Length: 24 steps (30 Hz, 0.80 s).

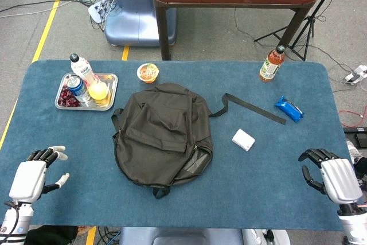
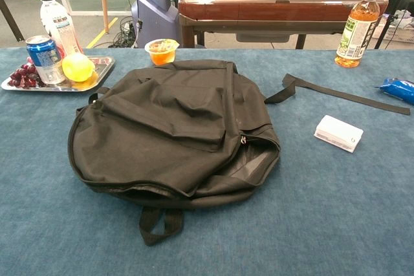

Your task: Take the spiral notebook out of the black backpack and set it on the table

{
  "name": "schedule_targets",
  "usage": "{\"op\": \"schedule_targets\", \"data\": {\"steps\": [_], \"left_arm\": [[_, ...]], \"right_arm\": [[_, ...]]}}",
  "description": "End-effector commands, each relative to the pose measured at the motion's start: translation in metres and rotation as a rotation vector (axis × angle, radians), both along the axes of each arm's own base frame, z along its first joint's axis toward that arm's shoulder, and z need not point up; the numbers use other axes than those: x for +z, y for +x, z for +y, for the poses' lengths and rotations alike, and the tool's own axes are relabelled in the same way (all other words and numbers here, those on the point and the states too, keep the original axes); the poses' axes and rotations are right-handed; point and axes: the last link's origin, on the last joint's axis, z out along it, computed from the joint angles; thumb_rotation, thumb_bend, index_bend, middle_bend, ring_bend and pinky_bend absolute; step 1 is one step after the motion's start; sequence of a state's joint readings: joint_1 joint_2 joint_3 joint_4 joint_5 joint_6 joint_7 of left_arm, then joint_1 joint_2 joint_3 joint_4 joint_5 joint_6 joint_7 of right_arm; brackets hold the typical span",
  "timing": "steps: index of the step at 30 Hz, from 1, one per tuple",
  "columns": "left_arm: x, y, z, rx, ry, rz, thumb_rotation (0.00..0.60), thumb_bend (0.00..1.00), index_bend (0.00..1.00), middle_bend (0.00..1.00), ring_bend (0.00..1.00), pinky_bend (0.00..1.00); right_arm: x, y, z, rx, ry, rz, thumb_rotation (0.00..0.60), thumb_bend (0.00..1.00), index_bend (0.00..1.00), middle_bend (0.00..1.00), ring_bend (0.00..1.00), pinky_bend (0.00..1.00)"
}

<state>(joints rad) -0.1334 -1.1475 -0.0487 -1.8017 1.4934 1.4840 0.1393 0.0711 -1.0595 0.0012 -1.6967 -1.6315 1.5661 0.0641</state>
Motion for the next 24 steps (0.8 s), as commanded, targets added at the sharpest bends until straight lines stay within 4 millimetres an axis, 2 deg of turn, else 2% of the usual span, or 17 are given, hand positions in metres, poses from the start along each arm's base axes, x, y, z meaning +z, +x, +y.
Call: {"op": "schedule_targets", "data": {"steps": [1, 8, 19, 24], "left_arm": [[0.001, 0.001, -0.001, -0.023, 0.034, -0.017, 0.600, 0.23, 0.41, 0.28, 0.27, 0.23], [-0.001, -0.001, -0.001, -0.025, 0.013, -0.011, 0.600, 0.23, 0.41, 0.28, 0.27, 0.23], [-0.021, 0.003, 0.021, -0.112, -0.151, 0.032, 0.600, 0.23, 0.40, 0.27, 0.27, 0.21], [-0.040, 0.007, 0.028, -0.152, -0.278, 0.041, 0.600, 0.22, 0.31, 0.23, 0.22, 0.16]], "right_arm": [[0.001, -0.001, 0.001, -0.003, -0.017, -0.001, 0.600, 0.49, 0.47, 0.44, 0.38, 0.55], [0.002, 0.000, 0.001, -0.002, -0.022, -0.001, 0.600, 0.49, 0.47, 0.44, 0.38, 0.55], [0.022, 0.009, -0.005, 0.018, -0.105, 0.017, 0.600, 0.49, 0.47, 0.44, 0.38, 0.55], [0.026, 0.011, -0.006, 0.016, -0.119, 0.017, 0.600, 0.49, 0.47, 0.44, 0.38, 0.55]]}}
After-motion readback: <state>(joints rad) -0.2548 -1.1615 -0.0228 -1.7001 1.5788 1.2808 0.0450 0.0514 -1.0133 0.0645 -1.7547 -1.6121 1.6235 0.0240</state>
